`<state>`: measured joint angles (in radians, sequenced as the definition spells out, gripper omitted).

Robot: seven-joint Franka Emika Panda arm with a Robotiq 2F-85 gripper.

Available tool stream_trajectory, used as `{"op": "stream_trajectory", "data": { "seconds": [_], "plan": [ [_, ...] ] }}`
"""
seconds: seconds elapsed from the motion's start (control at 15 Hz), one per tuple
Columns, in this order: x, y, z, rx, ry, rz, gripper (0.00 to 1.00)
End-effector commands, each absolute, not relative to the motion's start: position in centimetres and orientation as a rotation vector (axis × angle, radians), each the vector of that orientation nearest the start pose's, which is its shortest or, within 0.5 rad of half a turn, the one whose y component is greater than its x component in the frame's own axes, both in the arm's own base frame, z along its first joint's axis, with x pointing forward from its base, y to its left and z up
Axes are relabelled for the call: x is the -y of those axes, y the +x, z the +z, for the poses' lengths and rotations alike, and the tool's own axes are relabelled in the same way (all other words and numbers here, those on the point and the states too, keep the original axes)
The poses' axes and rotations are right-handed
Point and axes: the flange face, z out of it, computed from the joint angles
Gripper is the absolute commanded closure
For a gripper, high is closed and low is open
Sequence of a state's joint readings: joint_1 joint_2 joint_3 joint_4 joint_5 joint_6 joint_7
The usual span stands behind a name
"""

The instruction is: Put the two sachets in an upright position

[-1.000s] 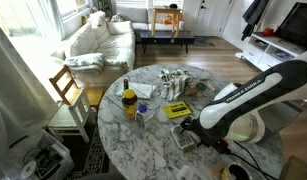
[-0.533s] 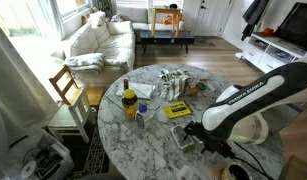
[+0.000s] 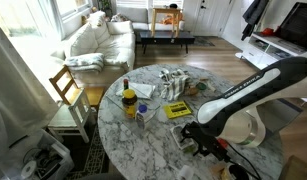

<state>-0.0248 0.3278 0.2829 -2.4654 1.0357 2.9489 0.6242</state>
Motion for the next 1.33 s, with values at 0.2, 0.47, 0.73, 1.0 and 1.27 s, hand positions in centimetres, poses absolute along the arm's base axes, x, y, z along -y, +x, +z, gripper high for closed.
{"op": "stream_trajectory", "data": {
  "seconds": [0.2,0.47,0.73,1.0,1.27],
  "plan": [
    [-6.51,45.88,16.16,-1.769,-2.141,0.051,0.32],
    [-6.31,45.99,16.15,-1.744,-2.170,0.026,0.32],
    [-6.16,45.70,15.84,-1.733,-2.197,0.023,0.52],
    [-5.98,45.29,15.83,-1.722,-2.222,0.016,0.61],
    [-5.79,45.37,16.43,-1.695,-2.256,-0.021,0.61]
  ]
}}
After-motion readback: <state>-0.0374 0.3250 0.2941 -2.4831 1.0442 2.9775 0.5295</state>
